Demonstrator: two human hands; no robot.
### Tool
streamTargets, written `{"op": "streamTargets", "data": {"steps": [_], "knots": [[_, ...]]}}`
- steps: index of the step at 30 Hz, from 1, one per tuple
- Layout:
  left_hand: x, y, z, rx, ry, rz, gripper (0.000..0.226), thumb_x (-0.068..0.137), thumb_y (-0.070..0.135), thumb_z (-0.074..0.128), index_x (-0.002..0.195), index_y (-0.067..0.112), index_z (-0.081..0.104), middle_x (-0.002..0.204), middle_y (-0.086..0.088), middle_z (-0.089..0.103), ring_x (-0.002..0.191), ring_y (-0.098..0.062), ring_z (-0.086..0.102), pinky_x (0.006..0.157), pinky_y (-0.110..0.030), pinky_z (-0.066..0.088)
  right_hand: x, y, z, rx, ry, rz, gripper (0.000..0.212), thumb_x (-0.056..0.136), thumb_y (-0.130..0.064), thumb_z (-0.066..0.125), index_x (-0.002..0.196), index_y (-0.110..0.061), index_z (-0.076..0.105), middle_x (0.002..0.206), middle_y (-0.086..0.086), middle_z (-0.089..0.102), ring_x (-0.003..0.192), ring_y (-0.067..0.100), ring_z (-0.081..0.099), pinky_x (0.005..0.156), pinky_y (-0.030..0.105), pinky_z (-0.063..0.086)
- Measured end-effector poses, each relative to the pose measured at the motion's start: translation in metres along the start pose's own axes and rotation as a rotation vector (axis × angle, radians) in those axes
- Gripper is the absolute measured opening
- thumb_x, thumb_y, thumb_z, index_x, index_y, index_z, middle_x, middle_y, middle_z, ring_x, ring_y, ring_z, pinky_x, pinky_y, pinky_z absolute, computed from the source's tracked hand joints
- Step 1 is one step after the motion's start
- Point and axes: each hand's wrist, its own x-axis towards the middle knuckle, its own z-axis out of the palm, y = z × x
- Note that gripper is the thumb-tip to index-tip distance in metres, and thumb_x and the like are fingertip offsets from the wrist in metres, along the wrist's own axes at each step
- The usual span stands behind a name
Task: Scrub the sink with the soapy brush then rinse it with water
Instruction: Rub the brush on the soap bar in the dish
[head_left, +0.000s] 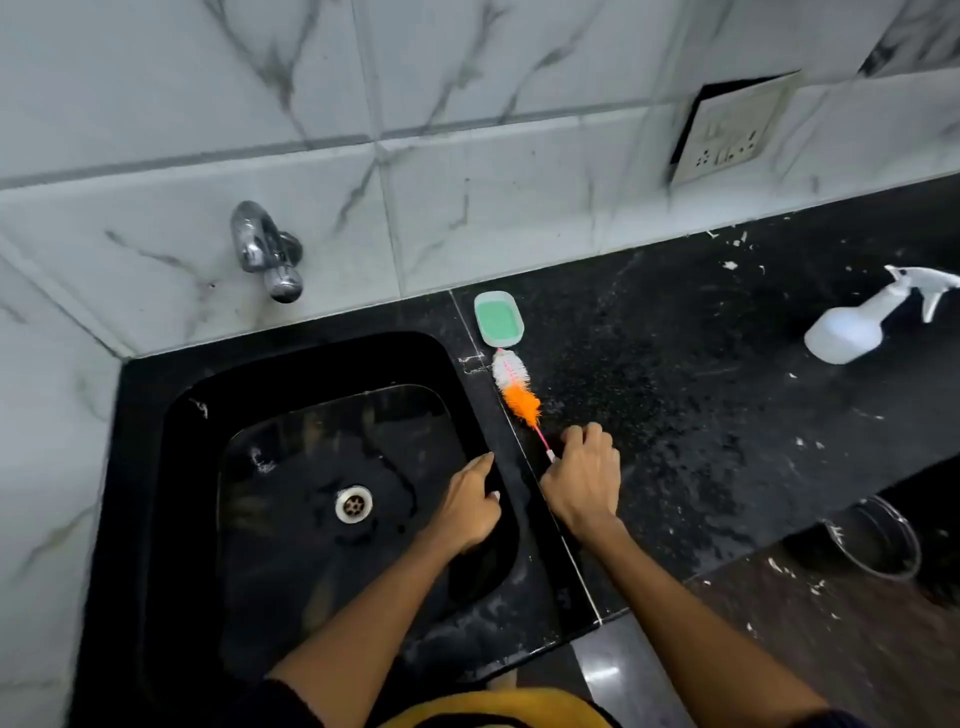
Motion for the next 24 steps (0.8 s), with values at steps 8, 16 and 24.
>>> {"op": "streamTargets", "data": {"steps": [8, 16, 24], "knots": [[0.008, 0.003, 0.001, -0.021, 0.073, -0.061, 0.063, 0.094, 0.003, 0.054, 0.153, 0.011, 0.033, 0.158, -0.006, 0.035, 0.145, -0.022, 0.035, 0.111, -0.022, 0.028, 0.0, 0.013, 0.011, 0.015, -0.172, -0.042, 0.018, 0.088, -0.024, 0.05, 0.102, -0.014, 0.054, 0.105, 0.006, 0.057, 0.097, 0.026, 0.054, 0.082, 0.038, 0.043], [0.019, 0.0, -0.013, -0.045, 0.152, -0.08, 0.068, 0.092, 0.001, 0.055, 0.155, 0.01, 0.029, 0.16, -0.004, 0.033, 0.146, -0.02, 0.032, 0.116, -0.023, 0.026, 0.003, 0.007, 0.0, 0.295, -0.137, 0.011, 0.007, 0.097, -0.016, 0.04, 0.09, -0.017, 0.041, 0.097, 0.005, 0.053, 0.079, 0.03, 0.057, 0.061, 0.035, 0.037], [0.032, 0.007, -0.021, -0.103, 0.142, -0.081, 0.073, 0.091, 0.003, 0.057, 0.156, 0.013, 0.024, 0.162, -0.003, 0.028, 0.148, -0.019, 0.028, 0.118, -0.025, 0.025, 0.057, -0.004, -0.023, 0.329, -0.026, -0.032, 0.008, 0.096, -0.019, 0.047, 0.095, -0.014, 0.053, 0.098, 0.005, 0.057, 0.08, 0.028, 0.059, 0.065, 0.037, 0.044]]}}
